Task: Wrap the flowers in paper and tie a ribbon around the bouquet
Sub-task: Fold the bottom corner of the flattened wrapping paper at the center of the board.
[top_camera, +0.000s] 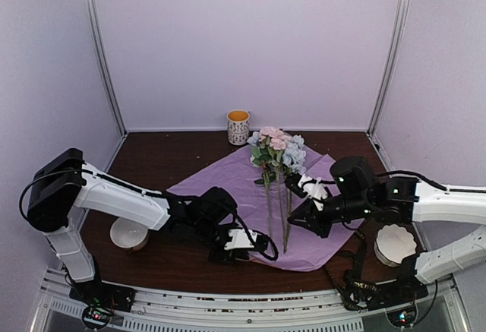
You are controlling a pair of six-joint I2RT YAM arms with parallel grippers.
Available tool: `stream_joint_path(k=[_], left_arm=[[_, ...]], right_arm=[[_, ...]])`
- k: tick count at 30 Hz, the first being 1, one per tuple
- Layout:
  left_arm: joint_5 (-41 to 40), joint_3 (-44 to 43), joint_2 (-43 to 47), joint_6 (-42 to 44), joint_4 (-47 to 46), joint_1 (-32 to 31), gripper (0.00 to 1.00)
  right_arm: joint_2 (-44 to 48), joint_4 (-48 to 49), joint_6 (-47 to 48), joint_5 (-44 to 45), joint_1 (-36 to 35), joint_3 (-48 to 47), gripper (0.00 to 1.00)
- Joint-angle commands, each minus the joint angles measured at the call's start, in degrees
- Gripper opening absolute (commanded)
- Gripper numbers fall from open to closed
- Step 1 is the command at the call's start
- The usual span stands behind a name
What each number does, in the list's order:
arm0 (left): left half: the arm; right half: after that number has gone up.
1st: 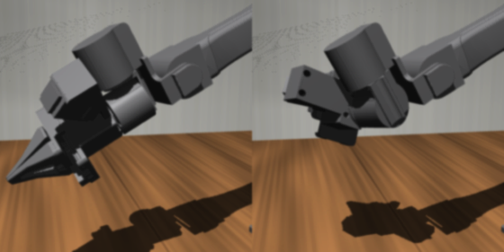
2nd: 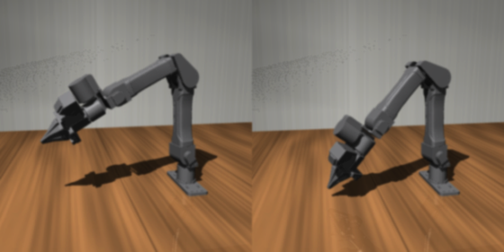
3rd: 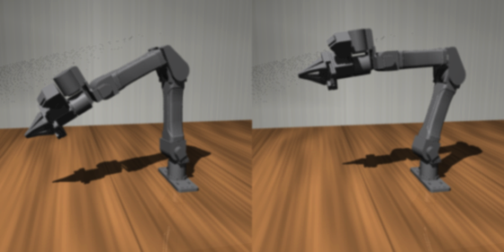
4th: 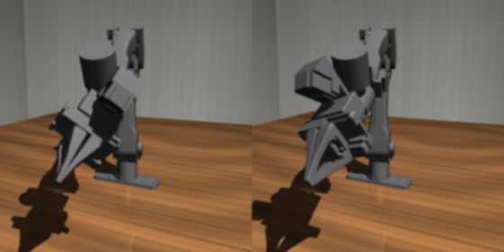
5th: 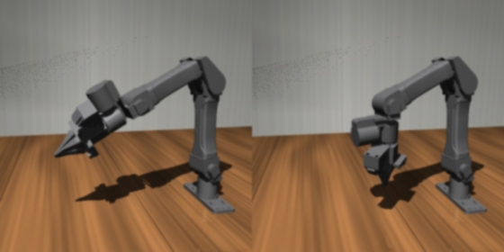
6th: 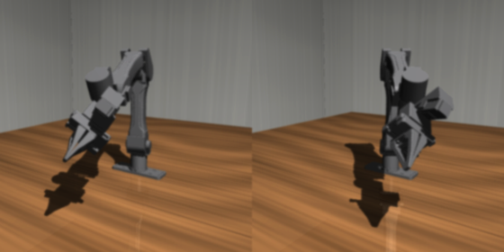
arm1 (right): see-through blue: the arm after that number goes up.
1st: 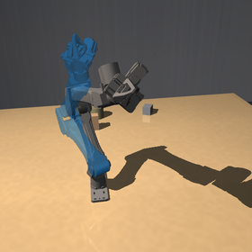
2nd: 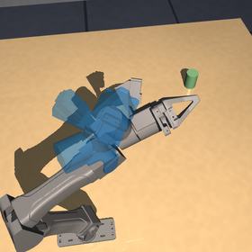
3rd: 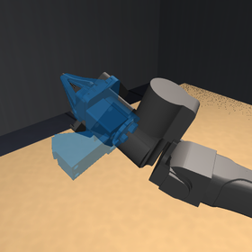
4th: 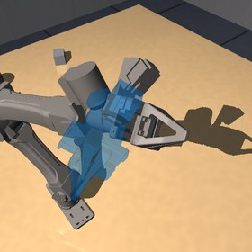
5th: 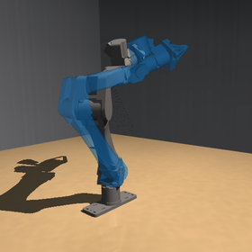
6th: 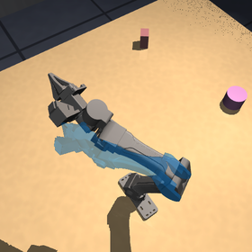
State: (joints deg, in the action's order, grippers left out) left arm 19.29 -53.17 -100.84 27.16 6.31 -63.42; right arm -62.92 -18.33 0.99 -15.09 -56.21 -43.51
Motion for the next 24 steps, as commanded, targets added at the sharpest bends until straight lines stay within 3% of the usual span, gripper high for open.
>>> stream_joint_path(k=[1,5,11,16,22,24], left_arm=[[0.54,-1.91,-0.73,-2.53,0.15,0.43,0.00],[1.30,-1.55,-0.48,-2.81,-0.30,1.07,0.00],[4.03,-2.07,-1.00,-3.83,-0.04,2.34,0.00],[8.02,-3.87,-3.40,-4.40,1.90,4.37,0.00],[11.85,-8.05,-6.91,-4.10,6.77,6.23,0.00],[13.11,-7.64,-7.22,-4.83,6.33,6.85,0.00]], right_arm=[[-10.64,11.63,-14.66,-7.02,1.62,0.18,0.08],[-18.08,18.05,-22.31,-15.73,1.55,2.56,0.00],[-24.40,18.42,-26.89,-16.84,1.31,7.23,0.00],[-28.23,10.90,-26.76,-15.16,1.36,5.97,0.00],[-20.95,0.38,-23.31,-12.40,2.65,1.75,0.00],[-16.09,-3.97,-21.93,-9.24,3.48,-0.07,0.06]])
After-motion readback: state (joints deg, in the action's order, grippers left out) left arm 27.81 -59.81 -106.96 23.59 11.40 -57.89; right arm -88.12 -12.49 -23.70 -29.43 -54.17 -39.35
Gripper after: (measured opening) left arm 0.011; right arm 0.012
